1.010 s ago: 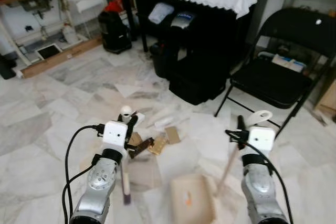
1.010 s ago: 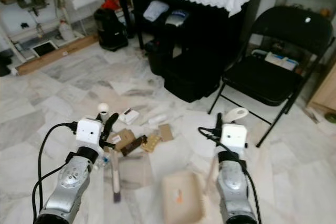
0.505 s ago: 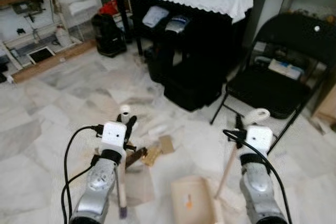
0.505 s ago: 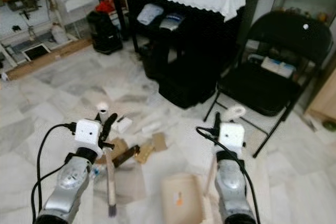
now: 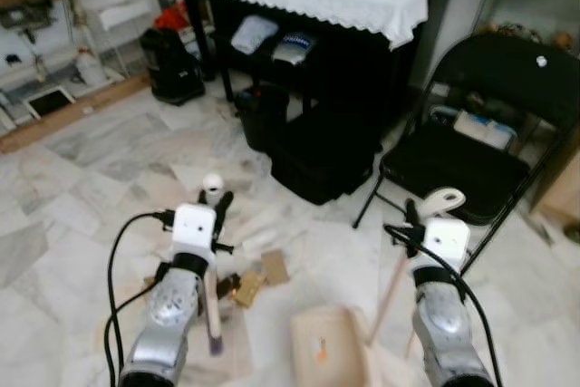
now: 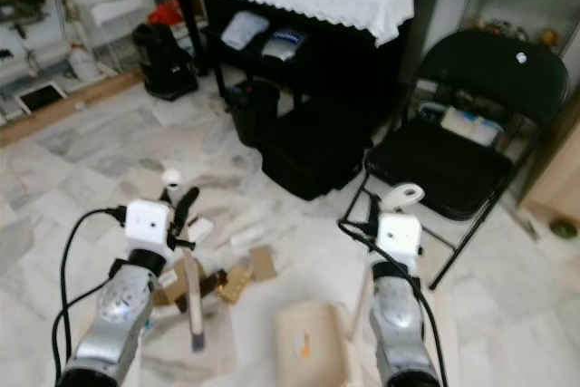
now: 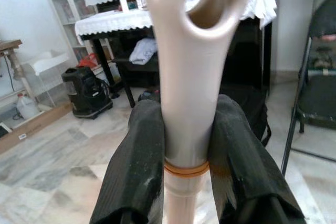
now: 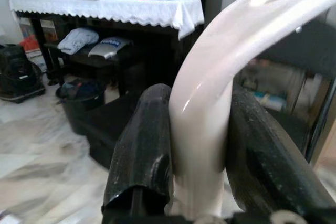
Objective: Sweep floor
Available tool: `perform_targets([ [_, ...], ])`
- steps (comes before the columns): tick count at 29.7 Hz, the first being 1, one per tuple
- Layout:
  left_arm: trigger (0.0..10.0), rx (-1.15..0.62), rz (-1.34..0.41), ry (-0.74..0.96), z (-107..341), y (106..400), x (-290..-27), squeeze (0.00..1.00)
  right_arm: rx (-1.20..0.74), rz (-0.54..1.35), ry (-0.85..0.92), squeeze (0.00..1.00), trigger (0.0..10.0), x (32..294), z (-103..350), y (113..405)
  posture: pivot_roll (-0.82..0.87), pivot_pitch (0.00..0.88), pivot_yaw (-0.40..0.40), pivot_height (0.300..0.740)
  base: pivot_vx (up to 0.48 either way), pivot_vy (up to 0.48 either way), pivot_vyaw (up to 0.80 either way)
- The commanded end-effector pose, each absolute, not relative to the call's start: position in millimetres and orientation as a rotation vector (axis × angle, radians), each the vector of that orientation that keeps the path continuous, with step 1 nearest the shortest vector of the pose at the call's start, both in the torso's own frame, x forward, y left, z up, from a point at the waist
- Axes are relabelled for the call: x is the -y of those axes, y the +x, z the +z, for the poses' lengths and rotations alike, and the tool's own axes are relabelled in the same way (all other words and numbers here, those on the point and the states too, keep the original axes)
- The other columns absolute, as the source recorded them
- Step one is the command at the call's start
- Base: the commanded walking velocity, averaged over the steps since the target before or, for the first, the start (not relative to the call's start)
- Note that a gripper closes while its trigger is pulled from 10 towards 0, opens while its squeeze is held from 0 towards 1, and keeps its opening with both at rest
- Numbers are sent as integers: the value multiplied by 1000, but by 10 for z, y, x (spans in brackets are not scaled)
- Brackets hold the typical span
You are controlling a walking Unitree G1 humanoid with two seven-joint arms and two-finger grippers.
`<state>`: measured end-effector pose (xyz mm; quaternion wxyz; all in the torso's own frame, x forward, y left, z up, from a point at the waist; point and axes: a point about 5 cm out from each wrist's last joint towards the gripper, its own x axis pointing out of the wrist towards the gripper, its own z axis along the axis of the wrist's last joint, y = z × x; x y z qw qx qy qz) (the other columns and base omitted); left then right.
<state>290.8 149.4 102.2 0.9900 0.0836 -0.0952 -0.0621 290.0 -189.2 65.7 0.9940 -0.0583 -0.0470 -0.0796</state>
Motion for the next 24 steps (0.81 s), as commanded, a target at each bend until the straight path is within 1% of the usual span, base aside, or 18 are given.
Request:
perform_targets([
  [1,10000,232,-109,194,1112,2915,-1555,0,150,-135,-120,0,10000,1810,777,2960,58,0,19,740,334,0,0],
  [5,10000,234,-104,195,1119,2917,-1559,0,153,-128,-131,0,10000,1806,781,2962,57,0,18,740,337,0,0],
  [8,10000,237,-97,196,1127,2921,-1565,0,156,-119,-133,0,10000,1795,786,2963,57,0,17,740,334,0,569],
  [23,10000,248,-71,197,1164,2936,-1607,0,153,-112,-127,0,10000,1779,791,2967,57,0,15,740,336,0,0],
  [24,10000,248,-70,198,1166,2936,-1607,0,153,-111,-130,0,10000,1778,792,2968,57,0,16,740,334,0,650],
])
